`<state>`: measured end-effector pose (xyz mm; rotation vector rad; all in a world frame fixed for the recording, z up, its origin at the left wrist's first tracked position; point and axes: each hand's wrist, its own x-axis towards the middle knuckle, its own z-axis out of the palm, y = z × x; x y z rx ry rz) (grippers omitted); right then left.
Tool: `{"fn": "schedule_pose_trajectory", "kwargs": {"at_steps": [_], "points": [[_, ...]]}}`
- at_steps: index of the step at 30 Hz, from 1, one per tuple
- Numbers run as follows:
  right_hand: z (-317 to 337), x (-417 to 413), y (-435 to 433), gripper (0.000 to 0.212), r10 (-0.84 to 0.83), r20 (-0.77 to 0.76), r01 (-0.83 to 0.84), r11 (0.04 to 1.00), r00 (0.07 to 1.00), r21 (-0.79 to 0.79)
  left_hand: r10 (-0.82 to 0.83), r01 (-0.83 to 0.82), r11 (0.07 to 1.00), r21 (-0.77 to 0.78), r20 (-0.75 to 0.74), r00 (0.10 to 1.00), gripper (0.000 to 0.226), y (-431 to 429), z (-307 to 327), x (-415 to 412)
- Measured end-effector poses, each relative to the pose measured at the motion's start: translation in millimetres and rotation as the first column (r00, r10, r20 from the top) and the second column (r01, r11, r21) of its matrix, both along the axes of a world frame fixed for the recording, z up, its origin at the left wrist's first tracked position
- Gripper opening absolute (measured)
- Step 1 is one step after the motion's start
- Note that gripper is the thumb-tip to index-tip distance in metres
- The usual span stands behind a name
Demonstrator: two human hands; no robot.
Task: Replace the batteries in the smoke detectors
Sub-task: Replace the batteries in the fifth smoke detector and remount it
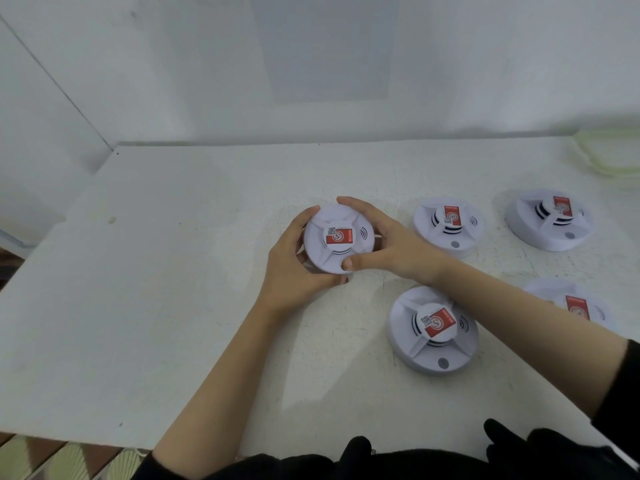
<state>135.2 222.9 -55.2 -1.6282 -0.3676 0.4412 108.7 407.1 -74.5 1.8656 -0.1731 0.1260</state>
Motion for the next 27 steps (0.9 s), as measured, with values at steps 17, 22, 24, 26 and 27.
{"fn": "schedule_pose_trajectory", "kwargs": {"at_steps": [17,22,24,26,27], "points": [[-1.0,1.4,-0.4,0.086,0.004,0.003,-0.004,1.000,1.000,-0.003,-0.007,0.007,1.000,0.011,0.021,1.000,0.094,0.4,0.3,0.7],[1.1,2.0,-3.2,0.078,0.026,-0.020,-0.026,1.000,0.999,-0.007,-0.011,0.010,1.000,0.025,0.022,1.000,0.093,1.2,-0.1,1.6],[2.3,2.2,-5.2,0.069,0.033,-0.061,-0.031,0.999,0.998,0.021,-0.010,0.010,1.000,0.002,0.007,1.000,0.093,2.3,-0.4,0.9],[2.7,3.0,-6.6,0.064,0.032,-0.083,-0.030,0.999,0.996,0.029,-0.013,0.013,1.000,-0.004,0.001,1.000,0.094,3.1,-0.8,0.8],[2.5,3.3,-7.0,0.063,0.032,-0.086,-0.029,0.999,0.996,0.027,-0.014,0.014,1.000,-0.008,-0.003,1.000,0.094,3.3,-0.8,0.8]]}}
